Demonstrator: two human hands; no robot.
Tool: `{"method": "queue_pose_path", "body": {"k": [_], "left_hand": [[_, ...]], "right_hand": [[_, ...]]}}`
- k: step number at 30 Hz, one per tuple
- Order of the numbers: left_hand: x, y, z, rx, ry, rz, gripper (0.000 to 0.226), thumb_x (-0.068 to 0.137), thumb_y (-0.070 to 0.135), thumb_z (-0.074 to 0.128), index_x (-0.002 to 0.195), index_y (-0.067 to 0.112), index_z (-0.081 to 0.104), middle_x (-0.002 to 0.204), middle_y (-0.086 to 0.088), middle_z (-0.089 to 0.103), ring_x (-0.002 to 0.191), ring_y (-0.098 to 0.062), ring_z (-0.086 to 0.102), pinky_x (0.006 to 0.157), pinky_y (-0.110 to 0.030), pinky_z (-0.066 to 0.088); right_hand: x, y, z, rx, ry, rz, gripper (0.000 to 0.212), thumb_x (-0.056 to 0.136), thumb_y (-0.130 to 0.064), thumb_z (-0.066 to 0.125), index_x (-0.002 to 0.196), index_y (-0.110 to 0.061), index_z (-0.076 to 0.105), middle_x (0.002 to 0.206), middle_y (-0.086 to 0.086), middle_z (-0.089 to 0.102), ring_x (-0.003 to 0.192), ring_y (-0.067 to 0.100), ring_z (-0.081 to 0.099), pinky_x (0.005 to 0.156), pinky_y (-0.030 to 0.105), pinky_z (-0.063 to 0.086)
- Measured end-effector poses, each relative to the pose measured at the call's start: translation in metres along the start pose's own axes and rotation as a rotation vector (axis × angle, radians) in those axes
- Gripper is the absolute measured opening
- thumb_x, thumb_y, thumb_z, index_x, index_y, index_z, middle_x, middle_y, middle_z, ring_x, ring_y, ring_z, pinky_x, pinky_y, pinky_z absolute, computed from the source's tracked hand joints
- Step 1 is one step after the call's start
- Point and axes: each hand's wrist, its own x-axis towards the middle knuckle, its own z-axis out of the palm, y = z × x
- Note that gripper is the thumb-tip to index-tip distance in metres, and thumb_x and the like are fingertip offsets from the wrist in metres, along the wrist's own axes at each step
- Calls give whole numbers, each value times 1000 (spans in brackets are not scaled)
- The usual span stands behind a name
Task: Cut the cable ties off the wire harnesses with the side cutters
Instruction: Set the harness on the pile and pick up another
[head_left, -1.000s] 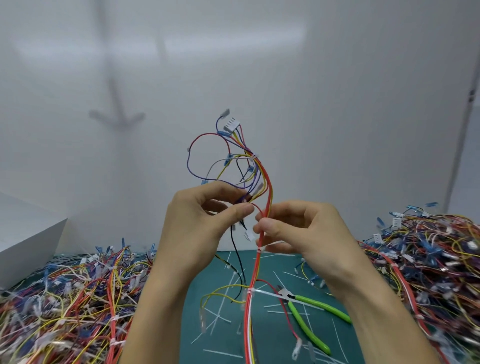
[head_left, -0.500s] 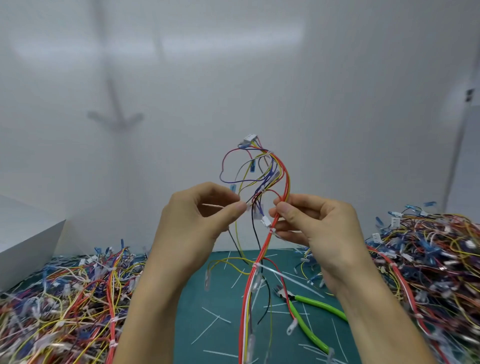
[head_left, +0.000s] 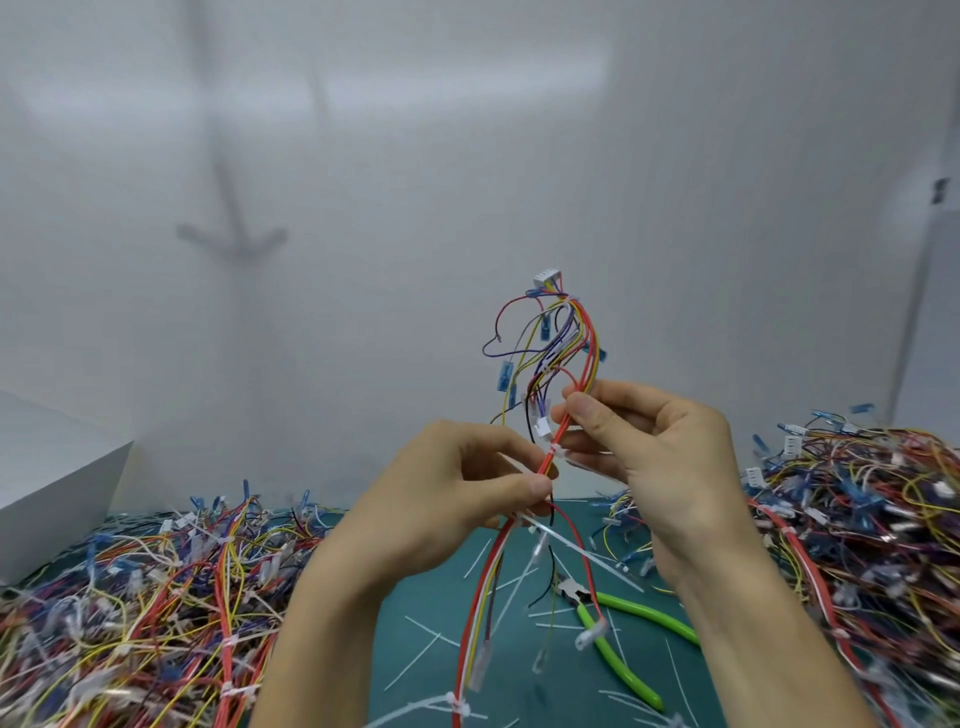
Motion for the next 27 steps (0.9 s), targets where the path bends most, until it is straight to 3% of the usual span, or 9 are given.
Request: {"method": "queue_pose_path", "body": {"k": [6,9,12,16,20,24,27], "left_hand": [[2,-1,3,-15,85,66,9,84,11,75,87,20,76,83,1,74,75,-26,72,76,-40,58],[4,-3,3,-29,111,77,11,83,8,76,84,19,76,75,4,73,65,-14,68,67,-31,57],[3,1,6,-97,157,84,11,82,3,75,84,14,76,71,0,71,62,-11,64,59,-22,54],[6,-1,7,-133,283,67,10,83,1,73,92,3,74,70,-2,70,59,-9,64,56,-20,53],[7,-6,6,-184,351,72,12,84,1,72,87,11,75,72,0,73,62,-10,67,58,-19,55],[8,-6,5,-242,426,86,15,84,2,73,85,17,76,78,0,75,64,-10,68,58,-19,54],[9,-5,6,-264,488,101,18,84,3,73,83,20,77,80,-1,75,67,-12,68,58,-19,54]], "right_hand": [[0,1,2,45,-6,30,9,86,-10,71,81,-15,76,77,6,77,63,14,73,58,19,55],[1,1,1,65,-19,38,7,86,-11,71,82,-14,77,79,7,77,68,16,74,61,20,57],[0,1,1,56,-65,54,9,87,-7,70,92,-13,75,84,6,78,78,19,76,67,22,59],[1,2,2,-72,-105,40,13,87,-8,72,94,-17,74,88,4,78,86,17,75,76,26,60],[1,3,1,-111,-135,71,18,84,-12,76,101,-18,73,90,1,77,83,16,75,74,23,59],[1,4,3,-12,-92,175,39,86,-8,74,120,-15,55,100,5,74,81,21,76,70,24,60],[0,2,5,25,-93,240,38,88,-7,71,118,-14,49,89,7,77,77,22,76,68,28,62]]}}
